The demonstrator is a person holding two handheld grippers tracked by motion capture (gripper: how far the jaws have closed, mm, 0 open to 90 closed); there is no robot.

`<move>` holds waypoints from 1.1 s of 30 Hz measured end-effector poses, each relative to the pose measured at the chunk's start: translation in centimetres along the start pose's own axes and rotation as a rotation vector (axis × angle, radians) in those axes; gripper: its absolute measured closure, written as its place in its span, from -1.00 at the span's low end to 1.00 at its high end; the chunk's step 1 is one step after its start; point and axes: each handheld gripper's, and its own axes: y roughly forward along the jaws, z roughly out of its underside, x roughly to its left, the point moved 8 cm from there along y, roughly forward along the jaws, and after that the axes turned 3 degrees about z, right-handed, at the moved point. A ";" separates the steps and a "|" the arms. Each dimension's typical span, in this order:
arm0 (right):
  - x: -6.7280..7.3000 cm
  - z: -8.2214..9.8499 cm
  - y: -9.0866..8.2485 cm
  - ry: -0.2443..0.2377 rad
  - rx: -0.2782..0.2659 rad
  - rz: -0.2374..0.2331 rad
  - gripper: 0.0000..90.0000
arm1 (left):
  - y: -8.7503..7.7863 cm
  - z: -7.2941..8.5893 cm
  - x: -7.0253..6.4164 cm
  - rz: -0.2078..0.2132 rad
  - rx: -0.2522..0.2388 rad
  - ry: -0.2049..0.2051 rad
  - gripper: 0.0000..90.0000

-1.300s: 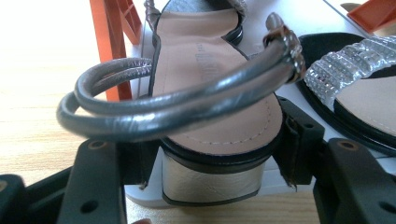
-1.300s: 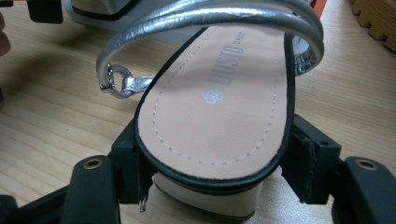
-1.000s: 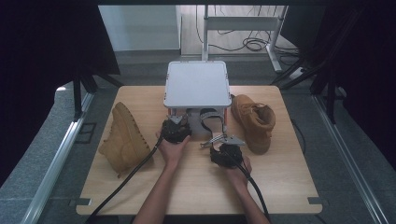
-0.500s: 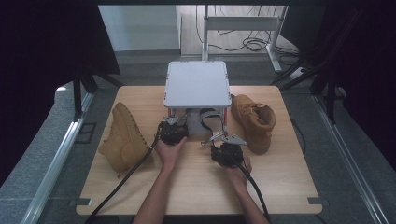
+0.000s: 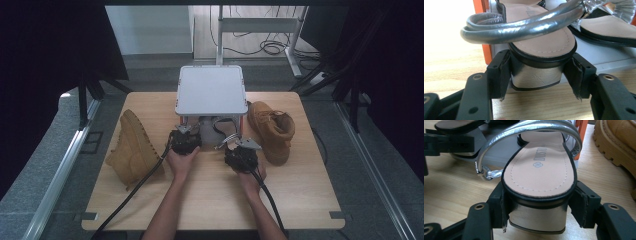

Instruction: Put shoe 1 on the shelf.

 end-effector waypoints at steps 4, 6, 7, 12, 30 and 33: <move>0.4 -0.5 0.6 0.002 -0.005 0.013 -0.12 | 0.0 0.0 0.0 0.001 0.001 -0.002 -0.10; 0.5 -0.9 0.9 0.007 -0.013 0.014 -0.12 | 0.0 0.0 0.0 0.002 0.001 -0.002 -0.10; 0.5 -1.1 1.0 0.008 -0.016 0.016 -0.12 | 0.0 0.0 0.0 0.002 0.001 -0.002 -0.10; 0.6 -1.6 1.5 0.028 -0.027 0.011 -0.12 | 0.0 0.0 0.0 0.002 0.000 -0.003 -0.10; 0.8 -2.0 2.3 0.046 -0.039 0.045 -0.09 | 0.1 -0.1 0.2 0.003 0.002 -0.010 -0.09; 0.9 -1.9 2.3 0.055 -0.050 0.061 -0.08 | 0.1 -0.1 0.2 0.004 0.003 -0.010 -0.09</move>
